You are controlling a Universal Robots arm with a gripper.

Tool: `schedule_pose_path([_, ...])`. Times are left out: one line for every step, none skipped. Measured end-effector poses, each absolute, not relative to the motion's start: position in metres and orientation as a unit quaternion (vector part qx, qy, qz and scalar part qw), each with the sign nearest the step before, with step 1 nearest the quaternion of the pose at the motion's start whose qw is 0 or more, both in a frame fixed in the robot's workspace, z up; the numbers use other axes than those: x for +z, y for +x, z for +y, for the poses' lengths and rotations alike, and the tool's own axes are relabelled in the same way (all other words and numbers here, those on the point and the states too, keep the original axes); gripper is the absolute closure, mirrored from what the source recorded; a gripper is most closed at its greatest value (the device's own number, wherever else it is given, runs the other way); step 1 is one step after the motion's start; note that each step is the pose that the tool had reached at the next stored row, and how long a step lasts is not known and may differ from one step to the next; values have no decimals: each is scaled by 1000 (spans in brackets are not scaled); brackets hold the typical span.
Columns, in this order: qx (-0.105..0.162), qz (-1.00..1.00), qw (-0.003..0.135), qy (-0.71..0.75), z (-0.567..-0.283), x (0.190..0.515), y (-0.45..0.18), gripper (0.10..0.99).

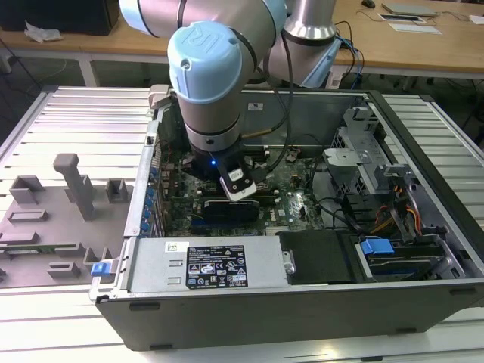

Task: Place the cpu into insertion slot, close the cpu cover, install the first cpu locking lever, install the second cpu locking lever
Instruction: 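Install the second cpu locking lever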

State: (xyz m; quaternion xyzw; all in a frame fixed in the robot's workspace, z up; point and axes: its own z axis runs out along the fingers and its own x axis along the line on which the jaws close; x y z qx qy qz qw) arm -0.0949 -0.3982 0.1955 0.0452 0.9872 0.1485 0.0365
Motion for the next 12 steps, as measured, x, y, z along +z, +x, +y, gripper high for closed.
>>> schedule_pose_path([149, 987, 37, 45, -398, 197, -95, 980])
schedule_pose_path([149, 987, 37, 45, -398, 199, -95, 980])
schedule_pose_path([149, 987, 36, 45, -398, 202, -95, 980])
schedule_pose_path([149, 987, 36, 45, -398, 204, -95, 980])
schedule_pose_path([149, 987, 36, 45, -398, 206, -95, 980])
schedule_pose_path([148, 987, 36, 45, -398, 208, -95, 980])
schedule_pose_path([147, 987, 37, 45, -398, 209, -95, 980])
schedule_pose_path([145, 988, 37, 45, -398, 211, -95, 980])
schedule_pose_path([140, 988, 37, 45, -398, 212, -95, 980])
schedule_pose_path([136, 989, 37, 45, -398, 213, -94, 980])
schedule_pose_path([131, 990, 37, 45, -398, 214, -94, 980])
schedule_pose_path([128, 990, 37, 45, -398, 214, -93, 980])
